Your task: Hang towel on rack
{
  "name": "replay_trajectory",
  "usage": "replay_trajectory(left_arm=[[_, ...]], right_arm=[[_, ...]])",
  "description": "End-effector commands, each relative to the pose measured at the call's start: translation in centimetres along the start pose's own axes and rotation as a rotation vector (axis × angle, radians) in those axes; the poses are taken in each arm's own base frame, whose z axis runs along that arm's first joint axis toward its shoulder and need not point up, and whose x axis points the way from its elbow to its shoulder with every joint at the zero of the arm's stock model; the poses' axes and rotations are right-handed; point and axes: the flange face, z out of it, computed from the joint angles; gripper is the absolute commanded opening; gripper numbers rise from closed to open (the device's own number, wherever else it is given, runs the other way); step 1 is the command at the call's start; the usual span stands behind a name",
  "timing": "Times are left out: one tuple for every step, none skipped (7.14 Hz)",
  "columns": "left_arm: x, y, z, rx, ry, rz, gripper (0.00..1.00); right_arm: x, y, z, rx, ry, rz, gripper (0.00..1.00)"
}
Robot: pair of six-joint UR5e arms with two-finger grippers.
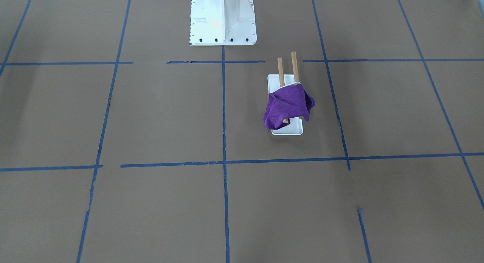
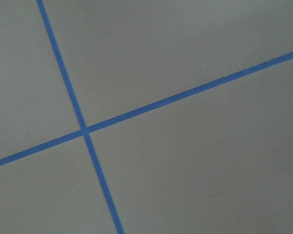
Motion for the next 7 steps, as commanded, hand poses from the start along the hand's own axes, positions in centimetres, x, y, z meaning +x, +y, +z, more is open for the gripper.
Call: replay_trajectory(left_arm=[[-2.8, 1.2, 1.7, -0.056, 0.000, -0.061, 1.00], [-2.8, 1.5, 1.7, -0.072, 0.012, -0.076, 1.00], [-2.2, 1.2, 1.1, -0.113, 0.018, -0.107, 1.00], [-1.8, 0.7, 0.5, -0.116, 0.022, -0.115, 1.00], [-2.0, 0.8, 0.8, -0.118, 0.026, -0.116, 1.00], [-1.6, 0.1, 0.0, -0.101, 0.024, -0.104, 1.00], [-1.7, -0.4, -0.1, -0.094, 0.024, -0.104, 1.00]], right_arm=[[0.0, 0.0, -0.1, 0.002, -0.006, 0.003, 1.00], [-0.1, 0.0, -0.2, 0.004, -0.005, 0.001, 1.00], [0.0, 0.0, -0.1, 0.003, -0.006, 0.002, 1.00], [-0.1, 0.0, -0.1, 0.004, -0.005, 0.001, 1.00], [0.0, 0.0, -0.1, 0.003, -0.006, 0.002, 1.00], [-0.1, -0.1, -0.2, 0.007, -0.005, -0.001, 1.00], [-0.1, -0.1, -0.2, 0.007, -0.005, -0.001, 1.00]])
